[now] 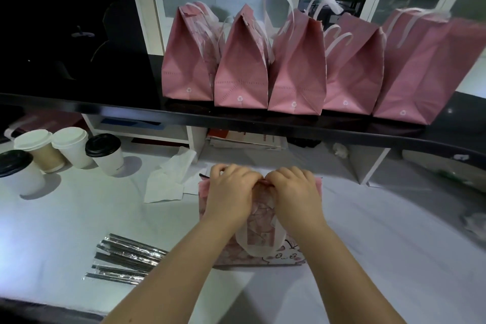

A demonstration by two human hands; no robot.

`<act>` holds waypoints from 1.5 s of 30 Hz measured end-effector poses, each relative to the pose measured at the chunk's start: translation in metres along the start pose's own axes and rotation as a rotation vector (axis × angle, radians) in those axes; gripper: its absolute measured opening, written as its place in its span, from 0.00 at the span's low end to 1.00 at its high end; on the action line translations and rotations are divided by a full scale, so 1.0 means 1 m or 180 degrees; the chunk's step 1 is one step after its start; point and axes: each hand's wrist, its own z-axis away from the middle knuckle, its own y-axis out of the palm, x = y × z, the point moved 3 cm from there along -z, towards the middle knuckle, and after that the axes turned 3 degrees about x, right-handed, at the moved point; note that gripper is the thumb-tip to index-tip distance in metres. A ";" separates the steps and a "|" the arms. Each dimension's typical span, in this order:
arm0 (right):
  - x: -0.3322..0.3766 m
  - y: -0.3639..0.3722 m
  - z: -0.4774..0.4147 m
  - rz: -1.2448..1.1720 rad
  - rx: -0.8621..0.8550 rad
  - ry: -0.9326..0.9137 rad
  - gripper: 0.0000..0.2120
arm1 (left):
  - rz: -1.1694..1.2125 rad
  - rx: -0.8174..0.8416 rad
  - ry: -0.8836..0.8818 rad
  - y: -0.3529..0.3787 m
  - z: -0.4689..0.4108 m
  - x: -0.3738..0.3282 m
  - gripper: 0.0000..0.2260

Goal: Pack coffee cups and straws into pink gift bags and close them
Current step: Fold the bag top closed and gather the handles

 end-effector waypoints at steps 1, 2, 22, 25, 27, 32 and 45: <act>0.000 0.000 0.000 -0.0036 -0.0067 0.0045 0.13 | -0.0037 -0.0026 0.0006 0.000 0.001 0.000 0.10; -0.001 0.000 0.001 -0.0094 -0.0140 0.0073 0.12 | -0.0054 -0.0058 0.0046 0.000 0.002 -0.001 0.09; -0.078 -0.012 0.018 -0.1279 0.0223 0.1038 0.10 | 0.0310 -0.0189 -0.0184 -0.022 0.015 0.084 0.02; -0.080 -0.011 0.018 -0.1289 0.0065 0.1131 0.11 | 0.0376 -0.0309 -0.0303 -0.022 0.012 0.084 0.06; -0.082 -0.012 0.015 -0.1354 -0.0030 0.1130 0.09 | 0.0325 -0.0407 -0.0358 -0.023 0.006 0.083 0.06; -0.103 -0.005 0.008 -0.1488 0.0272 0.1353 0.09 | 0.0625 -0.0256 -0.0563 -0.021 -0.004 0.096 0.06; -0.098 0.056 0.067 -0.3492 0.0412 0.1523 0.38 | 0.2918 0.0108 -0.1915 0.033 0.052 0.122 0.27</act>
